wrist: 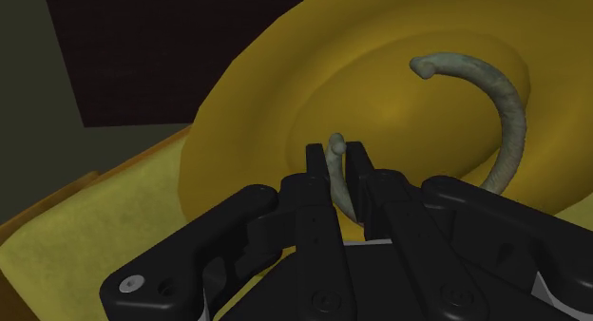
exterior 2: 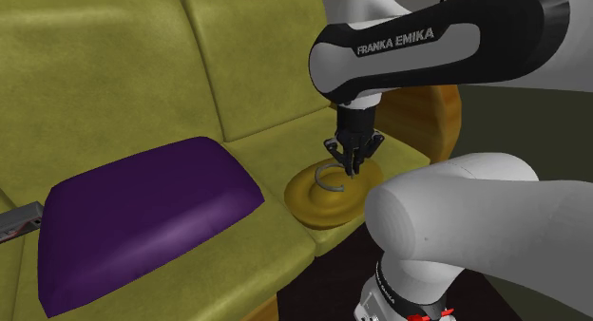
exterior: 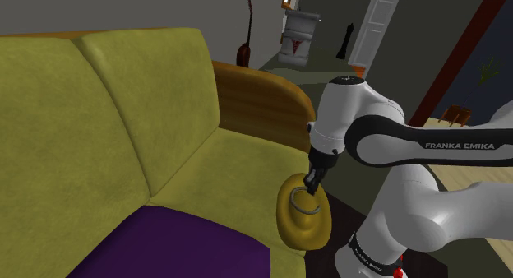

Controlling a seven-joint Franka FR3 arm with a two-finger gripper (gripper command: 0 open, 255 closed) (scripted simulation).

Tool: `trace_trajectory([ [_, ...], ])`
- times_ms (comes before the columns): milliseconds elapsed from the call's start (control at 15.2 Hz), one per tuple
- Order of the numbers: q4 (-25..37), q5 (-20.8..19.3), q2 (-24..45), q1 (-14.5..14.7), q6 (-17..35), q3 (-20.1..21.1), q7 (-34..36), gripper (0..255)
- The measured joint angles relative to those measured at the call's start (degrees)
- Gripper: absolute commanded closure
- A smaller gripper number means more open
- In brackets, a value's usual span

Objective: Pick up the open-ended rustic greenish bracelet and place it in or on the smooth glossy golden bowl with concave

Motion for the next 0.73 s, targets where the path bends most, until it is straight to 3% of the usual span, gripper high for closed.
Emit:
trace_trajectory([
  [198,-0.01,0.01,0.04,0.01,0.06,0.02,0.02,255],
  [264,-0.01,0.01,0.04,0.01,0.06,0.02,0.02,0],
  [726,0.96,0.02,0.06,0.02,-0.86,0.03,0.06,0],
])
